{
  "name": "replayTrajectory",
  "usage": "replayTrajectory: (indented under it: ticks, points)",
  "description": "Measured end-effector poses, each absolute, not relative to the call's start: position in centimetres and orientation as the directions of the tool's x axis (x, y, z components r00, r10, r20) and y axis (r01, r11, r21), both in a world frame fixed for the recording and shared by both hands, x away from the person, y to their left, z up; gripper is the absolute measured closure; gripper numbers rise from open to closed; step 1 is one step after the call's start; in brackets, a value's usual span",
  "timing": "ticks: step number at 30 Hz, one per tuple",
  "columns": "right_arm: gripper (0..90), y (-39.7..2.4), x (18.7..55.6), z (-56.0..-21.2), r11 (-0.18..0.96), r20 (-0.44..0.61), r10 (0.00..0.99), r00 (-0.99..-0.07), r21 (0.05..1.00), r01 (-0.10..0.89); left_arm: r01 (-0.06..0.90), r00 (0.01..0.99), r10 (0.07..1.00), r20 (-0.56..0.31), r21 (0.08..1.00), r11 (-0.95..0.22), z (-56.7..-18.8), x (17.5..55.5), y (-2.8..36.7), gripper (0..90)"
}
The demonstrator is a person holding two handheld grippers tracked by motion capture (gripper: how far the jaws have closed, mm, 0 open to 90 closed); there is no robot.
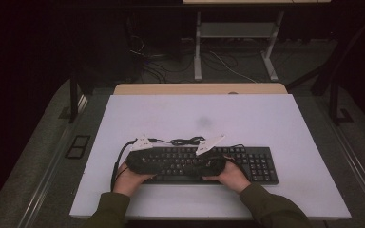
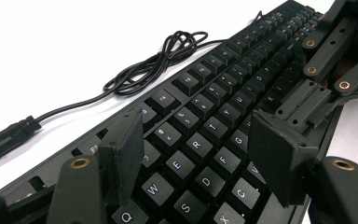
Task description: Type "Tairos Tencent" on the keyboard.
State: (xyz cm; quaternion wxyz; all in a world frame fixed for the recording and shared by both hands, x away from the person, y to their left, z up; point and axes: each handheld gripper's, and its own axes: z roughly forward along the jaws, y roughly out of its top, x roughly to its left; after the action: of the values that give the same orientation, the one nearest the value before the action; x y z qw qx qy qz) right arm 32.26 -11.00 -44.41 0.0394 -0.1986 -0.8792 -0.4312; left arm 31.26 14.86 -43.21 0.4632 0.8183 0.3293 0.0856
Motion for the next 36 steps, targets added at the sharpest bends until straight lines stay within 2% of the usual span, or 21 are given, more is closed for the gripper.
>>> replayTrajectory:
  ticks: [9,13,16,20,30,36]
  points:
    - [86.6,-11.3,32.4,-44.1,0.522,0.250,0.313,-0.916,0.761,0.386,0.455,0.768,0.621,-0.160,0.818,-0.352,-43.1,31.3,14.7,36.3]
    - [79.5,-11.6,32.5,-43.8,0.501,0.260,0.318,-0.912,0.770,0.395,0.455,0.767,0.621,-0.160,0.818,-0.351,-43.1,31.4,14.6,39.8]
    - [72.3,-11.9,32.7,-43.7,0.480,0.272,0.326,-0.905,0.777,0.406,0.456,0.770,0.617,-0.162,0.815,-0.356,-43.1,31.4,14.4,44.6]
    - [61.8,-12.3,32.9,-43.5,0.461,0.276,0.338,-0.900,0.785,0.414,0.458,0.776,0.610,-0.163,0.810,-0.367,-43.2,31.6,14.1,55.4]
    - [38.5,-14.5,33.3,-43.1,0.396,0.287,0.378,-0.880,0.809,0.434,0.454,0.795,0.579,-0.180,0.809,-0.372,-42.7,32.2,13.1,88.6]
    - [28.2,-15.9,33.5,-43.0,0.354,0.295,0.419,-0.859,0.818,0.454,0.454,0.806,0.563,-0.185,0.803,-0.386,-42.6,32.6,12.4,88.7]
